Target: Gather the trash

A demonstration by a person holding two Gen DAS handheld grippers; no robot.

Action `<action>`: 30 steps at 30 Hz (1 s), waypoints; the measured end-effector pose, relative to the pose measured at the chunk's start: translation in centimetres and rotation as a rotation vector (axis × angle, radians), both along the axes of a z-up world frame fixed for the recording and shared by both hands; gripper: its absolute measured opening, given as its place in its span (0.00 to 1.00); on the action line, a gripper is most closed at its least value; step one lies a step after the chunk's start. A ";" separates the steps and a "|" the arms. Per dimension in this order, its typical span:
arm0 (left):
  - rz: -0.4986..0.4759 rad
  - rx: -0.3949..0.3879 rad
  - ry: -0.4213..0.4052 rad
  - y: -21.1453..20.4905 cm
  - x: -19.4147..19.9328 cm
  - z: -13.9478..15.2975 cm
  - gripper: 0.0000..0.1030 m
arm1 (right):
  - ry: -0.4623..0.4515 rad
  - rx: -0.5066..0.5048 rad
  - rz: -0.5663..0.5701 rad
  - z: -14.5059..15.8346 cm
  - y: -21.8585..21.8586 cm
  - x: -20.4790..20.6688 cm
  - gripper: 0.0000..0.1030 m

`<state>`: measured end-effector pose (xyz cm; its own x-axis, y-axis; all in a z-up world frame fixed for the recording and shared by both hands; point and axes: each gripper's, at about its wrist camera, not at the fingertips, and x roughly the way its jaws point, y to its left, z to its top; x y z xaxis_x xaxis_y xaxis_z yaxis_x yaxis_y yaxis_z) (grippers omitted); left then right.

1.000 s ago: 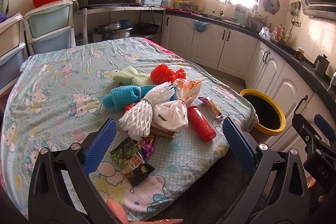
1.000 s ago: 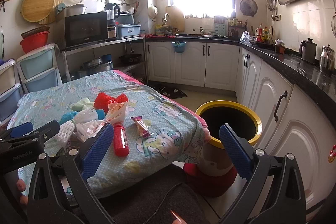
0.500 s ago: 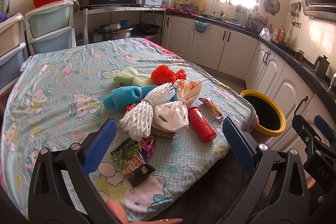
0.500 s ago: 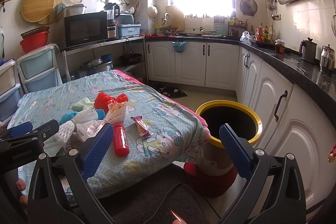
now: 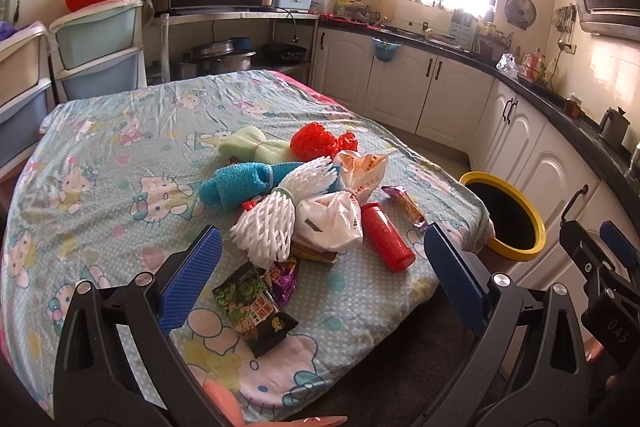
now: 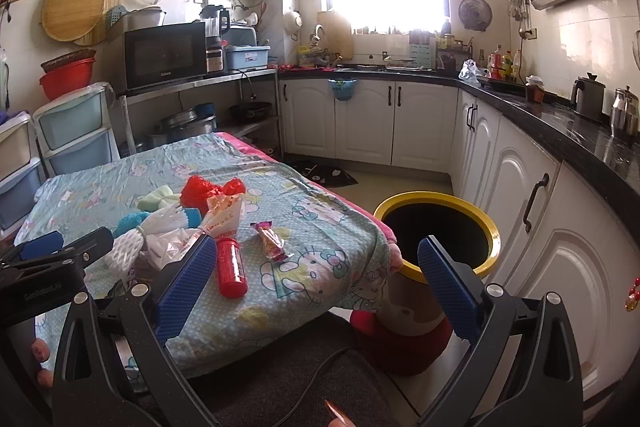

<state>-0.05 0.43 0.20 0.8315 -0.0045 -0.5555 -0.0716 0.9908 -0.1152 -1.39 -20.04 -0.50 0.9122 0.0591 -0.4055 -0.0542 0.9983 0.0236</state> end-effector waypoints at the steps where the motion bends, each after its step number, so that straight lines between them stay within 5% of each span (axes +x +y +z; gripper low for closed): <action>1: 0.000 0.000 0.000 0.0 0.0 0.0 0.90 | -0.001 -0.002 0.002 0.0 0.0 0.0 0.95; 23: 0.156 -0.070 -0.043 7.5 1.7 2.0 0.90 | 0.019 -0.069 0.210 1.9 5.1 3.3 0.95; 30: 0.118 -0.029 0.003 9.1 4.1 2.1 0.90 | 0.053 -0.068 0.272 1.9 6.3 6.3 0.95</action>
